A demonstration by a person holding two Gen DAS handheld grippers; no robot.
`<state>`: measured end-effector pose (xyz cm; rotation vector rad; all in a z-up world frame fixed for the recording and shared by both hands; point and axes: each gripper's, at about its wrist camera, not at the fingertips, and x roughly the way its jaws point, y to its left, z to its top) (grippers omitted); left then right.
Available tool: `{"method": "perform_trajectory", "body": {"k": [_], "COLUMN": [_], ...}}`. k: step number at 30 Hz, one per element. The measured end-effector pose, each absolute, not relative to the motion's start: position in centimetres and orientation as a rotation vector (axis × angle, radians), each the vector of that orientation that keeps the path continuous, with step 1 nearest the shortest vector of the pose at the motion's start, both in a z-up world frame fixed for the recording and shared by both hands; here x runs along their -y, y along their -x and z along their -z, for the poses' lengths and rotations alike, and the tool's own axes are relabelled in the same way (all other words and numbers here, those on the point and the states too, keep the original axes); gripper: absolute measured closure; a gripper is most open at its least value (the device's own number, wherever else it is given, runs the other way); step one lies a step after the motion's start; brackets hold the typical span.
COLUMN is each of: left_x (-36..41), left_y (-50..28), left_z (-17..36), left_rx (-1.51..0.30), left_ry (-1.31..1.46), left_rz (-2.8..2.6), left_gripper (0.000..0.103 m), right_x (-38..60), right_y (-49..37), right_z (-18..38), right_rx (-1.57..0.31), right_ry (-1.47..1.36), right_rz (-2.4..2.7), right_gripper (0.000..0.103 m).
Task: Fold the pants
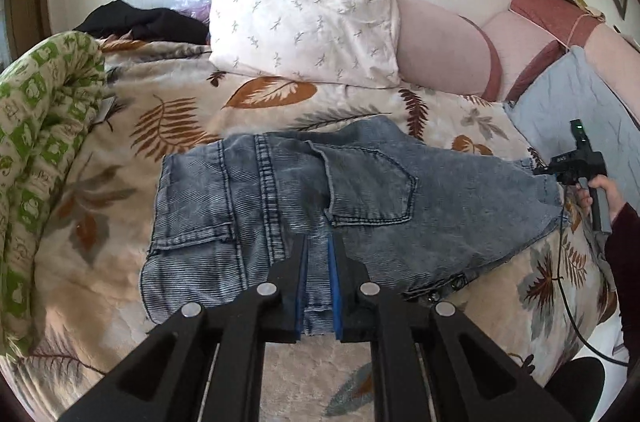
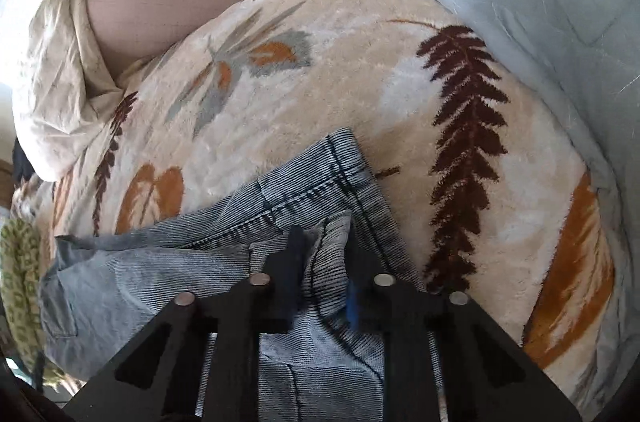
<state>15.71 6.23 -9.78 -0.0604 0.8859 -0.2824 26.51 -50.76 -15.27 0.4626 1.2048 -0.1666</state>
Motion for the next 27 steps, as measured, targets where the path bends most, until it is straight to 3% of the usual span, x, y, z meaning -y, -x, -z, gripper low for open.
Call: {"method": "perform_trajectory", "body": {"k": [7,11,14,16,22,23,27], "left_x": [-7.1,-6.8,-6.3,-6.2,-6.2,-5.8,-4.6], "left_y": [-15.6,-15.2,-14.9,-14.9,-14.9,-14.9,-15.4], "left_z": [9.8,10.2,10.4,10.2,9.5,9.5,9.4], "left_rx": [-0.892,-0.911,-0.925,-0.920,-0.904,-0.900,-0.883], "left_ry": [0.085,0.081,0.067,0.069,0.118,0.115,0.109], "left_rz": [0.242,0.236,0.243,0.247,0.264,0.270,0.264], "left_gripper": [0.091,0.091,0.091,0.091,0.091,0.090,0.068], "right_x": [50.6,51.7,52.4,52.6,52.7,52.4,50.5], "right_y": [-26.5,-27.5,-28.0,-26.3,-19.8,-18.5,-15.9], "right_z": [11.0,13.0,16.9,16.2,12.0,11.4,10.3], "right_rx": [-0.944,-0.896,-1.029,-0.982,-0.900,-0.894,-0.878], "right_ry": [-0.417,-0.445,-0.495,-0.518,-0.525,-0.515,-0.530], "right_rz": [0.202,0.246,0.278,0.280,0.223,0.200,0.122], "right_gripper": [0.091,0.088,0.076,0.061,0.056,0.056,0.056]}}
